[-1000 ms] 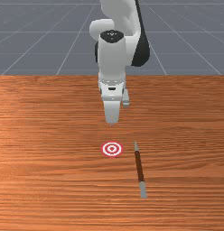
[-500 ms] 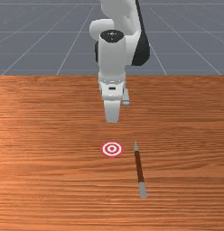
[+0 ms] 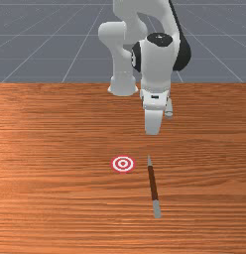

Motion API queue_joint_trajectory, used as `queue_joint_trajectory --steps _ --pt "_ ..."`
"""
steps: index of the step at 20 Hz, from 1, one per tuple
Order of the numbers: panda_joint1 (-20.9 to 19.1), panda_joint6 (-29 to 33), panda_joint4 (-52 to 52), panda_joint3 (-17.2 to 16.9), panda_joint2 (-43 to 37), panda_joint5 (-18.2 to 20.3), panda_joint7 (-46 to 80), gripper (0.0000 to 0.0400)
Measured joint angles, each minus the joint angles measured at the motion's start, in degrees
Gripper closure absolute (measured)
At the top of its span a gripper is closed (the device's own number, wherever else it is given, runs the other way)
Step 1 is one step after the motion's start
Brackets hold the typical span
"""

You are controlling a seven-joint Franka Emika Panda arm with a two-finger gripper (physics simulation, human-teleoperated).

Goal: Pick up the pen and put it to the marker

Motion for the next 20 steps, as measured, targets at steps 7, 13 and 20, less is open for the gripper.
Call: queue_joint_trajectory --steps 7,13,20 --pt "-0.2 1.3 -0.9 1.1 -0.4 0.0 -4.0 0.04" --pt "2.4 -0.3 1.3 1.5 0.8 -0.1 1.5 0.04" --pt "4.0 -8.9 19.0 0.4 11.2 -2.8 1.5 0.04"
